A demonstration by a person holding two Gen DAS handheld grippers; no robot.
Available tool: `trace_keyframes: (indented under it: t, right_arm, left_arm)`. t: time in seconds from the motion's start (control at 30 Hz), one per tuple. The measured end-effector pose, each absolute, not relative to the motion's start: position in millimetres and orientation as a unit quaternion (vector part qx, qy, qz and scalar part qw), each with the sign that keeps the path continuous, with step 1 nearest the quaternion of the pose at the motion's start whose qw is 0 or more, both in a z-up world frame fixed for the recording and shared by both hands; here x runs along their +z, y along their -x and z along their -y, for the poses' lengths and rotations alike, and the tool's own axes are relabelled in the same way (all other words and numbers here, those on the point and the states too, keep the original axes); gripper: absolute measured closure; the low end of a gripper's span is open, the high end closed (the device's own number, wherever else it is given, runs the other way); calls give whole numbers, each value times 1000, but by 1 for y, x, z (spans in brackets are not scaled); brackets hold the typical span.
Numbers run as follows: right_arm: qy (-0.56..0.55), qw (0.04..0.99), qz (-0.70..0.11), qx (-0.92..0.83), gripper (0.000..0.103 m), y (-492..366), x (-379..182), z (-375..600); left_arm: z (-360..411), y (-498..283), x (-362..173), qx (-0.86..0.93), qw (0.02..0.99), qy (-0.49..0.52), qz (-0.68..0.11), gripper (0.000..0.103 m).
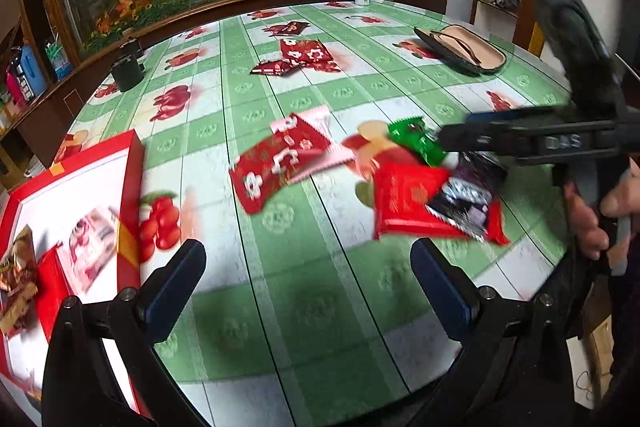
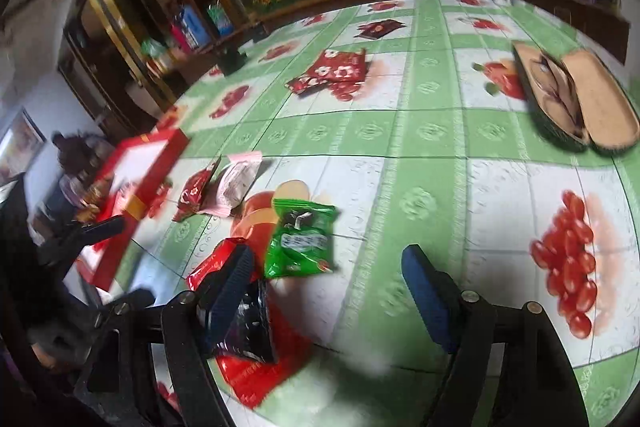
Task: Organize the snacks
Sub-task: 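Grasp the green candy with right tool while left grasps the black packet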
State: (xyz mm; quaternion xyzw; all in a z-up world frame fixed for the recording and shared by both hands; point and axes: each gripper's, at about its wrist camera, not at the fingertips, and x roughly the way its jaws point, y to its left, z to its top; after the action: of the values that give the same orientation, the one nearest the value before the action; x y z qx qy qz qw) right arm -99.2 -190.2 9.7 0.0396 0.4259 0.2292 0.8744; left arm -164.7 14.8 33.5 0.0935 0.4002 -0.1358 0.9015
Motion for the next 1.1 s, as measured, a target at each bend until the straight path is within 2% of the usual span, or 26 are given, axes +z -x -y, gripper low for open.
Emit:
trace_keyframes:
  t: [0.07,0.13,0.17,0.2,0.27,0.63,0.93,1.03,1.1]
  right_arm:
    - [-14,876,-426,226,32,101,12,174]
    - [25,875,-440,201,45,93,8,159]
    - [48,871,-452,184,55,89,4,151]
    - [67,876,-447,170,60,88,4,147]
    - [97,876,-448,152,66,86,3,144]
    - [-6,894,-444,50,65,77,8,264]
    - [-29,895,-439,69,62,91,10,276]
    - [-41,895,-439,75,62,88,8,278]
    - [-46,894,-438,77,62,86,8,279]
  left_arm:
    - [-14,173,36,-151,901,-89,-396,1]
    - [-11,177,42,-168,902,-92,-386,1]
    - [-9,179,43,-175,902,-93,-384,1]
    - [-8,181,45,-185,901,-93,-382,1]
    - [-4,182,47,-203,898,-89,-380,1]
    - [56,166,57,-293,875,-127,-364,1]
    - [88,144,35,-360,820,-192,-402,1]
    - [89,138,32,-363,815,-188,-410,7]
    - [92,135,27,-362,811,-192,-418,16]
